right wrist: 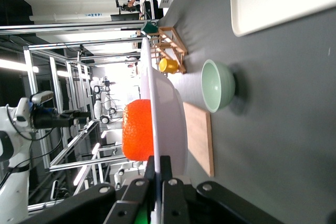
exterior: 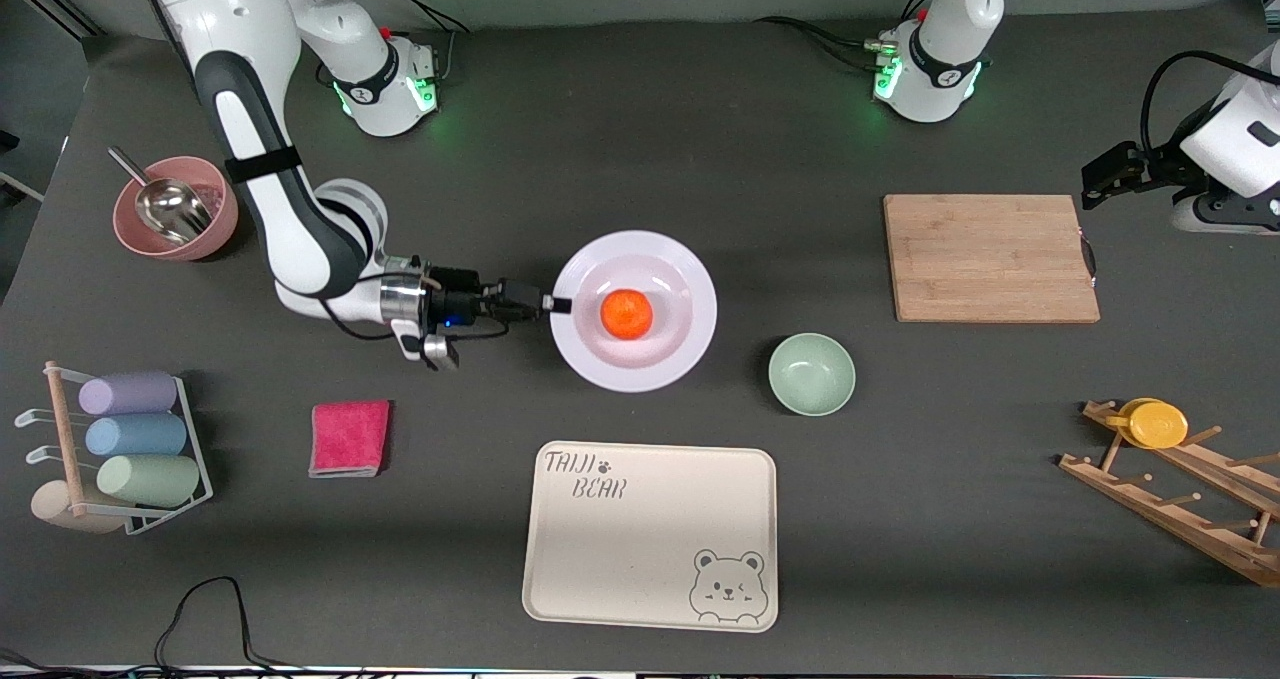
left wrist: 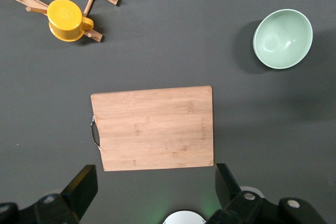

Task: Place orange and plate with both arms
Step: 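Slide the plate with the right gripper toward the bear placemat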

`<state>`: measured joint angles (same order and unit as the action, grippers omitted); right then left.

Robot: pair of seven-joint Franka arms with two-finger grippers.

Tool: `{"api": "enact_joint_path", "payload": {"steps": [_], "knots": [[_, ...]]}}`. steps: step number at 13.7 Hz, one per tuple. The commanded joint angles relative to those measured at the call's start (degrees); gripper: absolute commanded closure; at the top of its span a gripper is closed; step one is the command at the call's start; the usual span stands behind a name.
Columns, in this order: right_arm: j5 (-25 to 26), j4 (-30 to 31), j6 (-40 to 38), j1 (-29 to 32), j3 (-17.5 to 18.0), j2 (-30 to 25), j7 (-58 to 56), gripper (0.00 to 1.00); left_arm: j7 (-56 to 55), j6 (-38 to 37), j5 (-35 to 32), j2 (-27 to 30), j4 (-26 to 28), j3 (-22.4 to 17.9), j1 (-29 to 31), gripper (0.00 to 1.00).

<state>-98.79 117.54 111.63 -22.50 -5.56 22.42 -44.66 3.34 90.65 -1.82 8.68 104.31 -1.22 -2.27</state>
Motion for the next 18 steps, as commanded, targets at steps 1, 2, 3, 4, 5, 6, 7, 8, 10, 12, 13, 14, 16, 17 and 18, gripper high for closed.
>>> {"api": "enact_joint_path", "payload": {"steps": [1, 2, 3, 4, 5, 6, 7, 8, 10, 12, 13, 14, 16, 17, 18], "knots": [[2.7, -12.3, -0.8, 2.0, -0.2, 8.6, 2.8, 1.0, -0.3, -1.4, -0.6, -0.7, -1.7, 0.2, -0.1, 0.0], [2.7, -16.1, -0.8, 2.3, -0.2, 11.0, 4.0, 1.0, -0.4, -1.4, -0.6, -0.7, -1.7, 0.2, -0.1, 0.0], [2.7, -20.2, -0.7, 3.1, -0.2, 13.4, 6.7, 1.0, -0.4, -1.4, -0.6, -0.7, -1.7, 0.2, -0.1, 0.0], [2.9, -24.5, -0.7, 3.3, -0.2, 15.7, 9.0, 1.0, -0.4, -1.4, -0.6, -0.7, -1.7, 0.3, -0.2, 0.0], [3.0, -28.4, -0.7, 3.9, -0.2, 18.0, 10.9, 1.0, -0.4, -1.4, -0.6, -0.7, -1.7, 0.3, -0.1, 0.0], [2.9, -32.0, -0.7, 4.5, -0.2, 20.2, 12.6, 1.0, -0.3, -1.4, -0.6, -0.6, -1.9, 0.3, -0.1, 0.0], [2.8, -35.0, -0.7, 5.0, -0.2, 22.0, 13.7, 1.0, -0.3, -1.4, -0.6, -0.7, -2.1, 0.3, 0.0, 0.0], [2.7, -37.5, -0.7, 5.7, -0.2, 23.9, 14.2, 1.0, -0.3, -1.4, -0.6, -0.7, -2.1, 0.3, 0.0, 0.0], [2.4, -40.7, -0.7, 6.3, -0.2, 27.7, 14.2, 1.0, -0.6, -1.5, -0.5, -0.6, -2.1, 0.5, -0.5, 0.0], [2.2, -43.1, -0.7, 6.7, -0.2, 31.0, 13.4, 1.0, -0.4, -1.5, -0.5, -0.7, -2.4, 0.5, -0.5, 0.0], [2.1, -43.9, -0.6, 6.8, -0.2, 32.1, 13.4, 1.0, 0.2, -1.5, -0.5, -0.7, -2.4, 0.5, -0.5, 0.0], [2.0, -44.3, -0.5, 6.8, -0.2, 33.5, 13.4, 1.0, 0.4, -1.5, -0.5, -0.7, -2.4, 0.5, -0.4, 0.0], [1.1, -46.6, -0.4, 6.9, -0.2, 36.4, 13.4, 1.0, 0.2, -1.1, -0.3, -1.2, -2.4, 0.5, -0.5, 0.0], [-0.2, -47.7, -0.3, 6.9, -0.2, 38.1, 13.2, 1.0, 0.4, -1.0, -0.2, -1.3, -2.4, 0.5, -0.6, 0.0], [-1.0, -49.4, -0.3, 6.9, -0.2, 39.8, 12.1, 1.0, 0.4, -1.0, -0.2, -1.3, -2.4, 0.5, -0.5, 0.0]]}}
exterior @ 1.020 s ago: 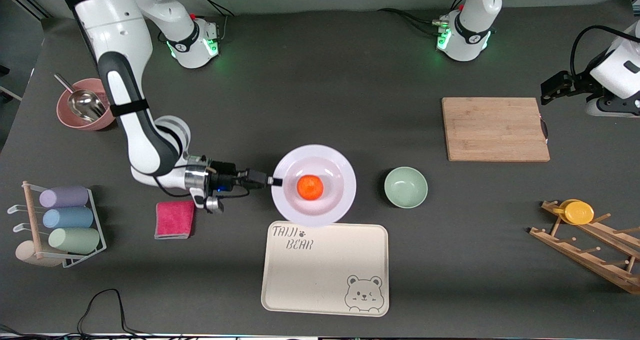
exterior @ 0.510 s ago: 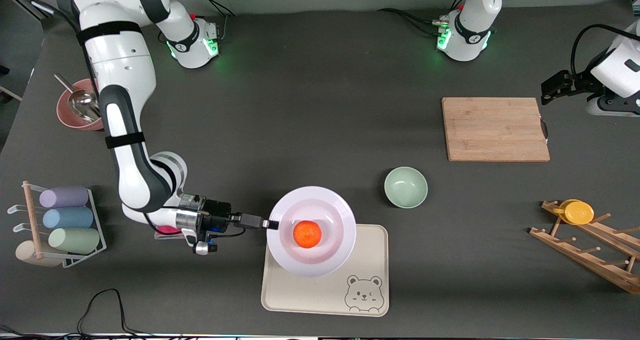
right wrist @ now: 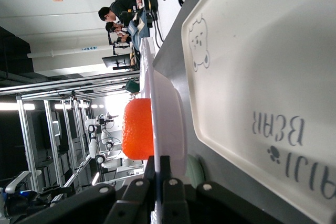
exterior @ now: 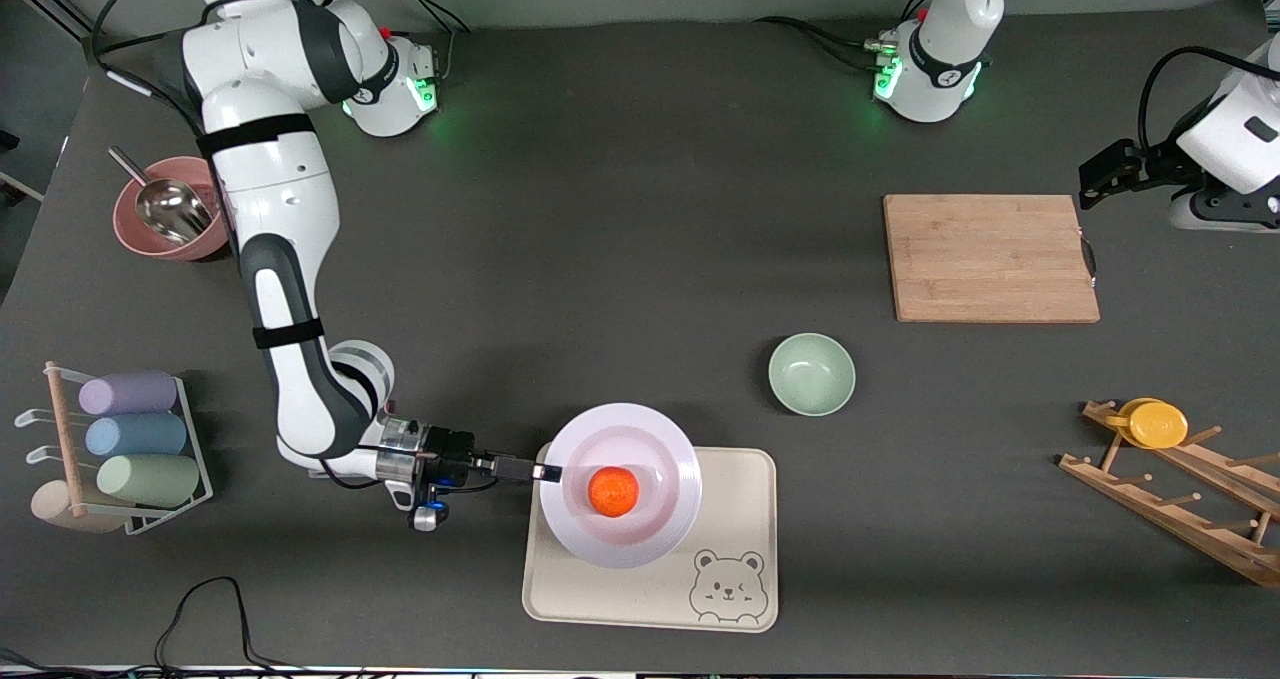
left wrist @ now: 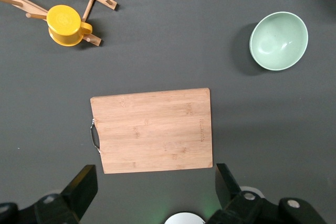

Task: Place orange and plate with both arms
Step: 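Slide the plate with the right gripper toward the bear placemat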

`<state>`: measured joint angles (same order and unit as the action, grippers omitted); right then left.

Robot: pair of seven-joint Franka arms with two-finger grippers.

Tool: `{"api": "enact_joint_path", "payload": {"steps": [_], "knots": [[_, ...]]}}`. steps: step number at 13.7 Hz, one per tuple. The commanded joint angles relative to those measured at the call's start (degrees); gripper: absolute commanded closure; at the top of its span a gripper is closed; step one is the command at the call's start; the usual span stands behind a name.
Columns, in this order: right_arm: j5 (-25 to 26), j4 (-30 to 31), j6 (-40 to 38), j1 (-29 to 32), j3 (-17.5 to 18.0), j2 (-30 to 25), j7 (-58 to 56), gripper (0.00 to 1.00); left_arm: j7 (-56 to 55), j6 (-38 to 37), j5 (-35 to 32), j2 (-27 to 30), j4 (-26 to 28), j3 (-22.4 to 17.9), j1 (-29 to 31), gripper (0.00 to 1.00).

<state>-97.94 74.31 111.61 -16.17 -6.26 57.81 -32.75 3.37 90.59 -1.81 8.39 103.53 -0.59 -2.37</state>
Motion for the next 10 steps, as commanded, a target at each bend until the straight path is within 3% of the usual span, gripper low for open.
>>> {"api": "enact_joint_path", "payload": {"steps": [1, 10], "knots": [[-2.1, -7.6, -0.2, 0.5, 0.5, 6.0, -1.0, 1.0, 0.4, -0.9, -0.1, -1.4, -1.7, -0.1, -0.6, 0.0], [-2.7, -18.8, 7.6, -0.2, 1.8, 14.0, -6.3, 1.0, 0.3, -1.6, 0.6, -2.4, -1.5, 0.3, -0.4, 0.0]]}}
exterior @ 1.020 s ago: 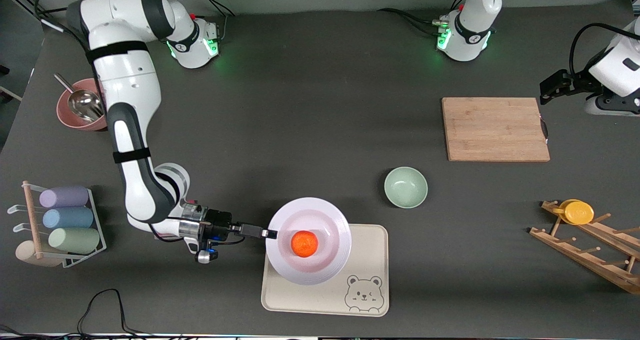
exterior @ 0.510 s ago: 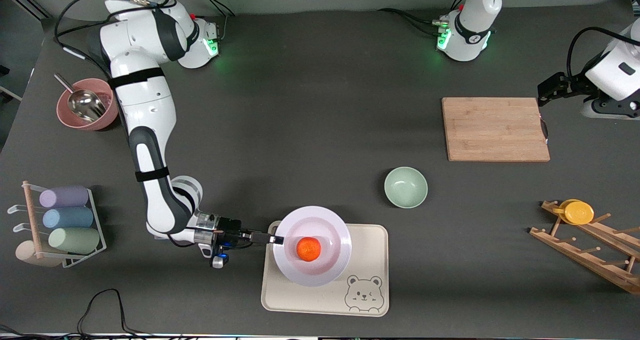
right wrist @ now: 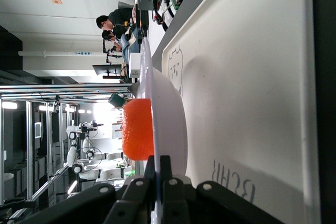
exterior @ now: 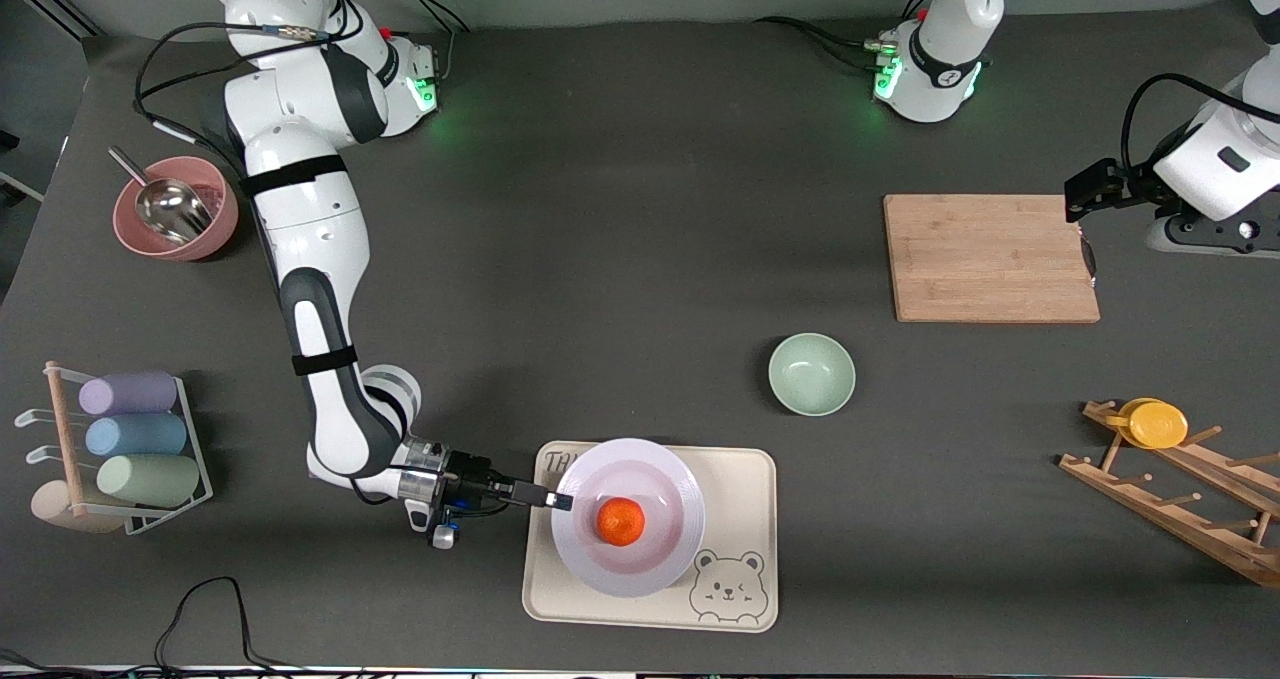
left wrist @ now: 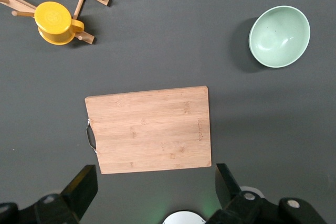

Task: Place orange and plate with both arms
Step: 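Slide the plate with the right gripper toward the bear placemat, then set the plate down on the placemat with the right gripper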

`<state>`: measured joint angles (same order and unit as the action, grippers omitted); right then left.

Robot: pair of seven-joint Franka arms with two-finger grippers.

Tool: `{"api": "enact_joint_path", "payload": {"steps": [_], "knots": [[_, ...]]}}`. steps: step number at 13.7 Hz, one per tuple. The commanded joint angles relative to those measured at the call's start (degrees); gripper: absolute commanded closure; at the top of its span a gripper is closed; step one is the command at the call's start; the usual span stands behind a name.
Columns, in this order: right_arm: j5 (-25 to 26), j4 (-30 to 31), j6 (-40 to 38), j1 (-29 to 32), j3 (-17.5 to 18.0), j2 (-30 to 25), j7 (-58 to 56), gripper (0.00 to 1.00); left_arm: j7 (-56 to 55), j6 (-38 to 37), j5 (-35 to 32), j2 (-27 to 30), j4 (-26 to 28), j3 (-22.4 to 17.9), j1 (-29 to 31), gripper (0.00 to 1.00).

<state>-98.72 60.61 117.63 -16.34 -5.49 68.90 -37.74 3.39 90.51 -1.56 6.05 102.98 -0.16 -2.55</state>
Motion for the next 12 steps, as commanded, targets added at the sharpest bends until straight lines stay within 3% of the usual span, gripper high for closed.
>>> {"api": "enact_joint_path", "payload": {"steps": [1, 9, 10, 11, 12], "knots": [[-2.0, -5.6, 2.8, -0.1, 2.2, 3.5, -1.5, 1.0, 0.2, -2.3, 0.3, -0.2, -0.9, -0.1, -0.1, 0.0], [-2.1, -3.4, 4.3, -0.3, 3.4, 4.5, -8.7, 1.0, 0.4, -2.2, 0.3, 0.0, 0.1, -0.5, 1.3, 0.0], [-2.2, -2.9, 4.3, -0.3, 3.4, 4.5, -10.0, 0.96, 0.5, -2.2, 0.3, 0.1, 0.0, -0.5, 1.3, 0.0], [-2.2, -2.7, 4.3, -0.2, 3.4, 4.6, -10.9, 0.81, 0.5, -2.2, 0.3, 0.0, 0.0, -0.5, 1.3, 0.0], [-2.2, -2.7, 4.3, -0.2, 3.4, 4.5, -10.9, 0.32, 0.6, -2.1, 0.3, 0.0, 0.0, -0.6, 1.3, 0.0]]}}
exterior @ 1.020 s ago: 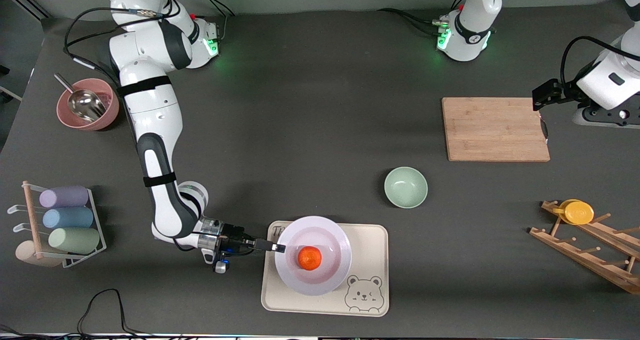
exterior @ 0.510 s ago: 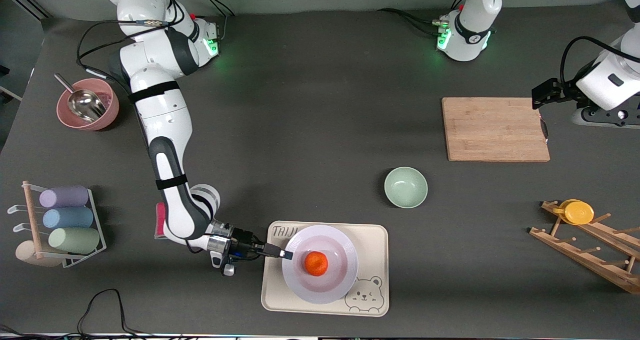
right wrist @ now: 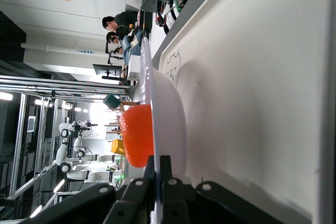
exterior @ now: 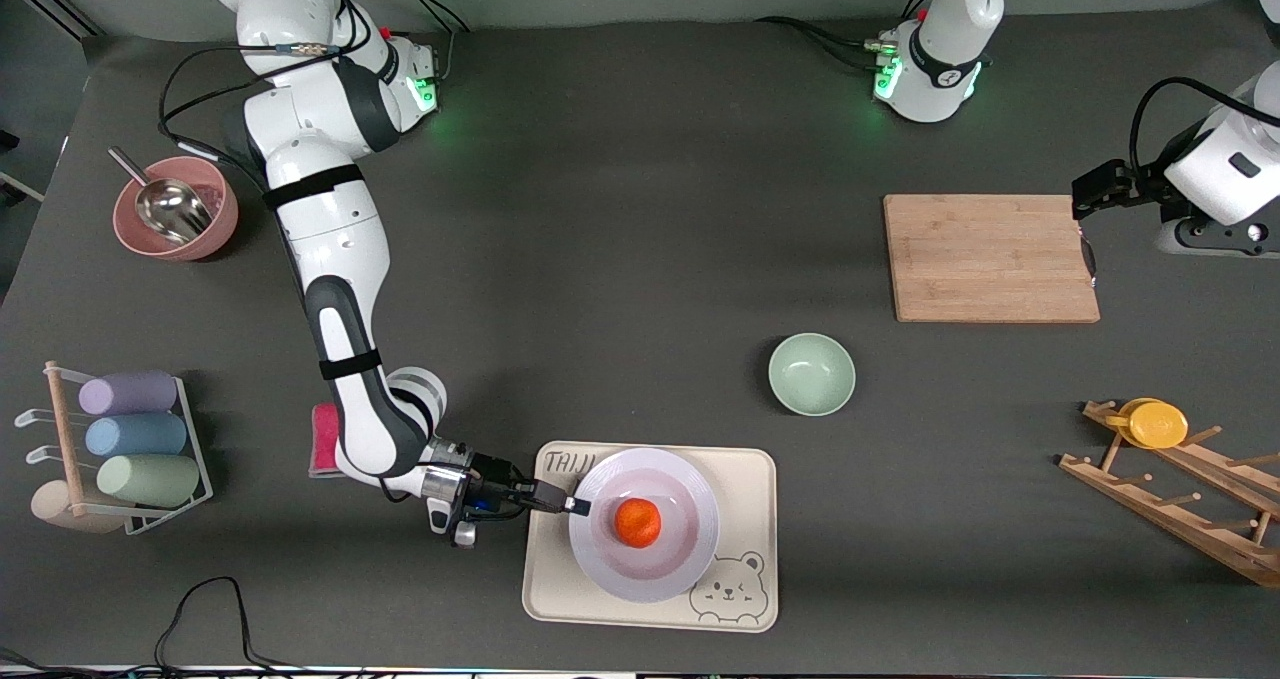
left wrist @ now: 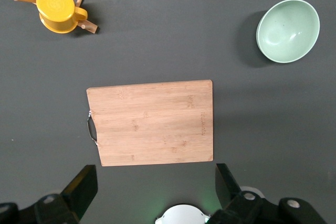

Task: Place orange and plate with both arms
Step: 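Set the plate down on the placemat with the right gripper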

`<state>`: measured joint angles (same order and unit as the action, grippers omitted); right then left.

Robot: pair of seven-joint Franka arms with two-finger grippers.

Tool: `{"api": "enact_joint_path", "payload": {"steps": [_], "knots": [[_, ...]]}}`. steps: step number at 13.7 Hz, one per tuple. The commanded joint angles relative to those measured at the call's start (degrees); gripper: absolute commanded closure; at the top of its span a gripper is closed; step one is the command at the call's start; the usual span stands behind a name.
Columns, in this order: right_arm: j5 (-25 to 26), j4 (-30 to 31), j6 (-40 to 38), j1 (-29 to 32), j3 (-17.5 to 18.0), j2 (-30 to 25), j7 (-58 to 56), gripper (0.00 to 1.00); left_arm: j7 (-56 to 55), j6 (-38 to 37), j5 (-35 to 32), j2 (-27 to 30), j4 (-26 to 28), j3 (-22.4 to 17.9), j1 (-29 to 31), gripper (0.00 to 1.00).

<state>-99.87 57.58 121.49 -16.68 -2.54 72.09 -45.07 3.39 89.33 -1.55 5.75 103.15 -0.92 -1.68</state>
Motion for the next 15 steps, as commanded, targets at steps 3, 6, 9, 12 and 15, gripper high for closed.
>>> {"api": "enact_joint_path", "payload": {"steps": [3, 6, 9, 12, 15], "knots": [[-0.8, 0.4, 0.4, 0.2, 0.3, 1.3, -3.5, 0.08, 0.6, -0.2, 0.3, 0.3, -0.2, 0.2, 0.4, 0.0], [-0.4, 1.3, 0.2, 0.7, -0.1, 0.4, -3.3, 0.0, 0.5, 0.0, 0.8, 0.2, -0.2, 0.2, 0.4, 0.0], [0.0, 8.2, -4.4, 1.2, -3.1, -3.6, -3.4, 0.0, 0.5, -0.2, 0.8, 0.2, -0.2, 0.3, 0.3, 0.0], [3.4, 12.8, -9.1, 1.2, -7.0, -6.4, -3.3, 0.0, 0.4, 0.0, 0.8, 0.2, -0.2, 0.3, 0.3, 0.0], [4.4, 15.6, -11.4, 2.0, -8.4, -8.6, -2.7, 0.0, 0.6, 0.0, 0.8, 0.1, -0.6, 0.2, 0.4, 0.0]]}}
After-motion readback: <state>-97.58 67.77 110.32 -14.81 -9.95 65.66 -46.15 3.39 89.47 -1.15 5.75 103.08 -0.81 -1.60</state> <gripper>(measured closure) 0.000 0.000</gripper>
